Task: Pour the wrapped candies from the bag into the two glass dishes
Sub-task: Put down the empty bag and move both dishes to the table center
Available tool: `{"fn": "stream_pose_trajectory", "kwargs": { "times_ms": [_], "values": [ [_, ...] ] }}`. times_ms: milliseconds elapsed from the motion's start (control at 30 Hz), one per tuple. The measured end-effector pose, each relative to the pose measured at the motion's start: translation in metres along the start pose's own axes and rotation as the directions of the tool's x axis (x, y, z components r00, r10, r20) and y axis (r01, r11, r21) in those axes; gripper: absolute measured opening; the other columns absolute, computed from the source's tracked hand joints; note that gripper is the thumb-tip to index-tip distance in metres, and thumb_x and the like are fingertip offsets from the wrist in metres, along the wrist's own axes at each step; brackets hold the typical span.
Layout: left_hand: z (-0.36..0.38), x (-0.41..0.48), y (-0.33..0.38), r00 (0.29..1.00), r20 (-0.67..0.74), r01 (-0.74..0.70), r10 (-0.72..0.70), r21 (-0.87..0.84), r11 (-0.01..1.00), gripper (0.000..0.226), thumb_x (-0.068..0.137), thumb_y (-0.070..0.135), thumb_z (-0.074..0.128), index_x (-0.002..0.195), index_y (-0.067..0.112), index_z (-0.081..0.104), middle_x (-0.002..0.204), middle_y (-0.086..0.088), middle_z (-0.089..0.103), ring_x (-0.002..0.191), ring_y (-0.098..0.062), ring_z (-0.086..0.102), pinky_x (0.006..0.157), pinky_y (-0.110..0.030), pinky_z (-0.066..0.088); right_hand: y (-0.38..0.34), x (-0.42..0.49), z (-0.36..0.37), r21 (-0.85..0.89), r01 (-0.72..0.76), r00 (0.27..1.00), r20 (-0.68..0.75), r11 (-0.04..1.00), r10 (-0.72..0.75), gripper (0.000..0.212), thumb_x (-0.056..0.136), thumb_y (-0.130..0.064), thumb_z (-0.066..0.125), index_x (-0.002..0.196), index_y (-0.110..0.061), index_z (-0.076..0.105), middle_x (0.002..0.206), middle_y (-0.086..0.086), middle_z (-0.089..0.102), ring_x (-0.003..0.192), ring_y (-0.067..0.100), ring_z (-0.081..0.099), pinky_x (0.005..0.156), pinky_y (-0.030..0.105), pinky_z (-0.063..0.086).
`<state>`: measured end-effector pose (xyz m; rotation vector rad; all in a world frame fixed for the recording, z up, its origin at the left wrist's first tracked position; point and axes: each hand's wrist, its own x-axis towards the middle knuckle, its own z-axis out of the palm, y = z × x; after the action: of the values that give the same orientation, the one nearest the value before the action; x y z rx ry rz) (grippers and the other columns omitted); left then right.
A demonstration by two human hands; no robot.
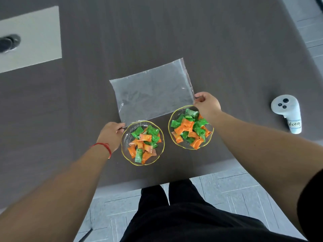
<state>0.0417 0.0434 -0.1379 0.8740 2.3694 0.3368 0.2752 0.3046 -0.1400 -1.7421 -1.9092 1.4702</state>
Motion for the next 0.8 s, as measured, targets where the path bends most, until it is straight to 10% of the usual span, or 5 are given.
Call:
{"fn": "stream_pose_trajectory", "kwargs": {
  "times_ms": [500, 800],
  "values": [
    [0.028, -0.053, 0.009, 0.937, 0.119, 0.348, -0.328, -0.239, 0.907, 0.028, 0.098, 0.033, 0.037, 0.095, 0.008, 0.048, 0.087, -0.014, 0.065, 0.069, -0.028, 0.066, 0.047, -0.025, 0.047, 0.035, -0.021, -0.026, -0.571, 0.218, 0.973, 0.194, 0.792, -0.128, 0.037, 0.1, -0.046, 0.032, 0.118, -0.022, 0.055, 0.095, 0.005, 0.067, 0.084, 0.029, 0.062, 0.068, 0.036, 0.051],
    [0.026, -0.054, 0.016, 0.937, 0.111, 0.349, -0.331, -0.264, 0.899, 0.025, 0.097, 0.018, 0.03, 0.089, 0.003, 0.049, 0.069, -0.018, 0.068, 0.065, -0.03, 0.069, 0.064, -0.041, 0.06, 0.034, -0.032, -0.029, -0.558, 0.298, 0.939, 0.316, 0.774, -0.134, 0.029, 0.103, -0.031, 0.03, 0.107, -0.015, 0.053, 0.084, 0.008, 0.061, 0.078, 0.028, 0.056, 0.067, 0.034, 0.042]
  ]
}}
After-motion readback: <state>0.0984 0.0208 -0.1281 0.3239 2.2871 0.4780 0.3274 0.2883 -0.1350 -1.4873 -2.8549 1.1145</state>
